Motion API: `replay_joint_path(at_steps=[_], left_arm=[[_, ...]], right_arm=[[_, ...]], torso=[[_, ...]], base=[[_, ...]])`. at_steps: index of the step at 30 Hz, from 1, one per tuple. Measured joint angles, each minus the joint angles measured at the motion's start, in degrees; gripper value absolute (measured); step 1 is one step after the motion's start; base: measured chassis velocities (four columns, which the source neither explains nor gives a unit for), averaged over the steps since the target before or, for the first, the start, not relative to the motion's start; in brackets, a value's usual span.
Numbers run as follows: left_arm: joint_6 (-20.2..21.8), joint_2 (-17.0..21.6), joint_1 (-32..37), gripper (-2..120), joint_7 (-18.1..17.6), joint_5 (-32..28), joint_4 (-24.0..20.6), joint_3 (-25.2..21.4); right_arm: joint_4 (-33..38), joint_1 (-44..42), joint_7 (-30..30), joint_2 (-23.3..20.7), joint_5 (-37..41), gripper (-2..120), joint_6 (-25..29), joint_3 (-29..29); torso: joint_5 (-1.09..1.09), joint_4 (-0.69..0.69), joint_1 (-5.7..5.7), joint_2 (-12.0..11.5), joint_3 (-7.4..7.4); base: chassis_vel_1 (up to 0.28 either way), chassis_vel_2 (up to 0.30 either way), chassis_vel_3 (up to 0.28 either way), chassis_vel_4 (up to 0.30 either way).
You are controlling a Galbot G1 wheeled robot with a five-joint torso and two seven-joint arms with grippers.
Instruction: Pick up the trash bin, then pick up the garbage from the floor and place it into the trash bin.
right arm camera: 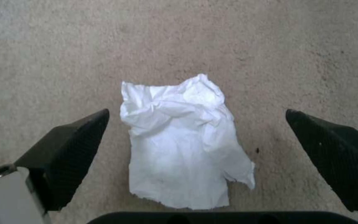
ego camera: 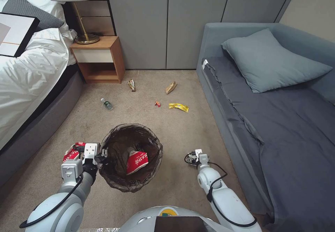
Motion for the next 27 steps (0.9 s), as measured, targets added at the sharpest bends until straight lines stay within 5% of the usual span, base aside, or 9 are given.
replay_joint_path(at_steps=[27], left_arm=[[-0.17,0.34,-0.45,2,0.0,-0.01,0.0,-0.12]], right_arm=[[-6.99,2.51,-1.71,2.22,-2.62,100,1.84,1.09]], torso=[[0.0,0.0,0.0,0.0,0.0]], base=[[0.0,0.0,0.0,0.0]])
